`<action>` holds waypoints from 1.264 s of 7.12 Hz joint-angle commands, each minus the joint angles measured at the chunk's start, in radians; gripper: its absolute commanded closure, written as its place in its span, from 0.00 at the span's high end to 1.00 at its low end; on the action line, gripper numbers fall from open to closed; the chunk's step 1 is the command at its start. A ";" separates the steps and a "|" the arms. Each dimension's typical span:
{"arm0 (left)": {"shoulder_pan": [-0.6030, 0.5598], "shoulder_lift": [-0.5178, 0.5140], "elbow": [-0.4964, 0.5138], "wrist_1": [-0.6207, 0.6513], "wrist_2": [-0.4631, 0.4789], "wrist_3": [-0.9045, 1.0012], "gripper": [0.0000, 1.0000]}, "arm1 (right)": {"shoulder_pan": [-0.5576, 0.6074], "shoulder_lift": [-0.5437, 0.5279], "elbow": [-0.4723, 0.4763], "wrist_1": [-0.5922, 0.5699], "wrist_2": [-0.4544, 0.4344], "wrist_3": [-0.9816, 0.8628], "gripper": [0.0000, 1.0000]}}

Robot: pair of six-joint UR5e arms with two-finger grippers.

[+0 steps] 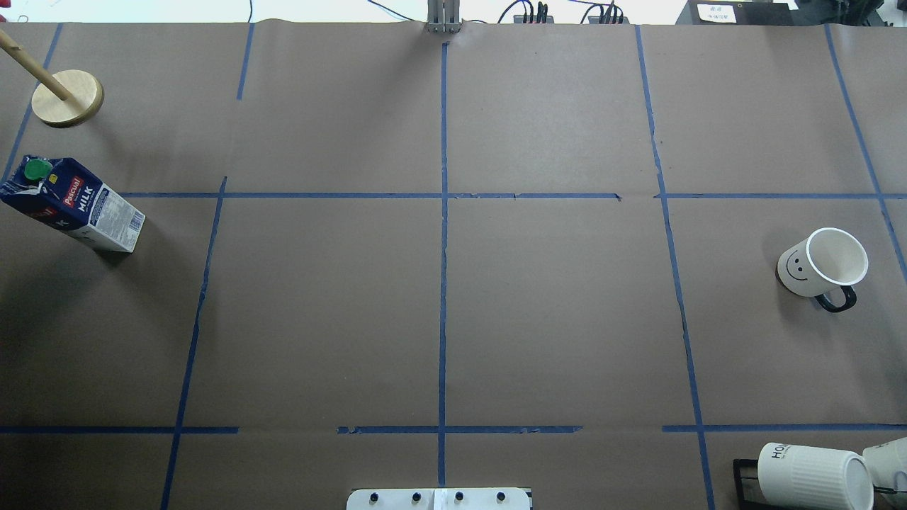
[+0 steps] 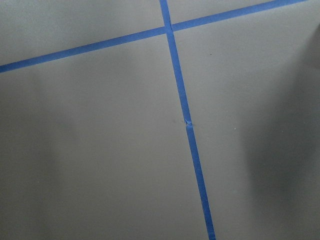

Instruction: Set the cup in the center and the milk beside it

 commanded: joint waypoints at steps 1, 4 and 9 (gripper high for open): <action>0.005 0.000 0.003 -0.001 0.000 0.000 1.00 | 0.000 0.000 0.001 0.003 -0.001 -0.002 1.00; 0.006 -0.003 -0.003 -0.001 0.003 -0.003 1.00 | 0.000 0.036 0.004 0.004 -0.005 0.002 1.00; 0.005 -0.004 -0.006 -0.002 0.000 -0.008 1.00 | -0.044 0.081 0.004 0.009 0.007 0.011 1.00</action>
